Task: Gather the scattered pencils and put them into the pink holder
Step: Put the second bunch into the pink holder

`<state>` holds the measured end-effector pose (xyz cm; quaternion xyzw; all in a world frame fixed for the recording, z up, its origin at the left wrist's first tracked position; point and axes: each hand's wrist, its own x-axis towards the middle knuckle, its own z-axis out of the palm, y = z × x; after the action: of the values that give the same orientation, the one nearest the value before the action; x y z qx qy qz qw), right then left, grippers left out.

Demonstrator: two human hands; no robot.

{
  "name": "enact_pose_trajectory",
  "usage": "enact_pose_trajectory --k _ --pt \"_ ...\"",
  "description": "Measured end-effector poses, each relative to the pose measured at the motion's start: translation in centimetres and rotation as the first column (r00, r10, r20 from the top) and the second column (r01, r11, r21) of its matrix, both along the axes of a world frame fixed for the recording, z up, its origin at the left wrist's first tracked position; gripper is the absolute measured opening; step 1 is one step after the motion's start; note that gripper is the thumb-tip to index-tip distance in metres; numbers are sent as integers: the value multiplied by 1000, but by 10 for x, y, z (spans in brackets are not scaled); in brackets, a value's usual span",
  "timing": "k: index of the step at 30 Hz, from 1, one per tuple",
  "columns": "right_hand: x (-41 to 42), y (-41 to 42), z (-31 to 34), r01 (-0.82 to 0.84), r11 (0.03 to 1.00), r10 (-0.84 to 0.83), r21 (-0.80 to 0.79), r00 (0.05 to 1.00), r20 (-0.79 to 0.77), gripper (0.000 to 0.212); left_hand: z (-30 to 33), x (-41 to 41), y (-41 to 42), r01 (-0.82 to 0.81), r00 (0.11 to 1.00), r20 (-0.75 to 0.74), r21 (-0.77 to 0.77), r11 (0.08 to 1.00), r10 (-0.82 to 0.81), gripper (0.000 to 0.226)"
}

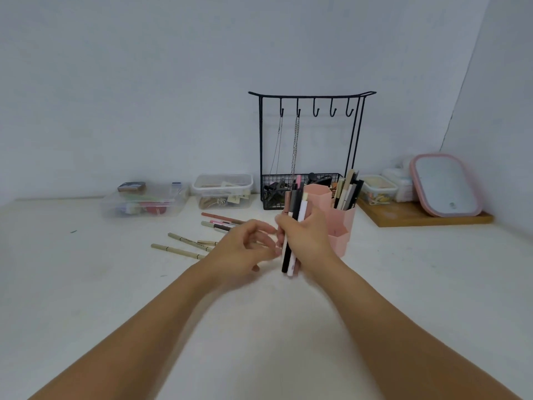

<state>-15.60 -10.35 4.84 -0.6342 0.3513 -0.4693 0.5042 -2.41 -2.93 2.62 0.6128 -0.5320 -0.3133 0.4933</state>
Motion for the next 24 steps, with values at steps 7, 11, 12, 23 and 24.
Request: enact_pose_trajectory --k 7,11,12,23,24 --pt "-20 -8 33 105 994 -97 -22 966 239 13 14 -7 -32 -266 964 -65 -282 922 258 8" --pt "-34 -22 60 180 984 -163 -9 905 392 11 -3 2 -35 -270 959 -13 -366 891 285 6" --pt "-34 -31 69 174 985 -162 13 880 446 13 -6 6 -35 -259 961 -7 -369 893 277 5" --pt "-1 -107 102 165 978 -203 127 893 402 14 -11 14 -31 -315 939 -1 -414 854 345 9" --pt "2 -109 97 168 978 -204 127 903 377 14 -13 15 -31 -331 932 -4 -419 845 363 8"
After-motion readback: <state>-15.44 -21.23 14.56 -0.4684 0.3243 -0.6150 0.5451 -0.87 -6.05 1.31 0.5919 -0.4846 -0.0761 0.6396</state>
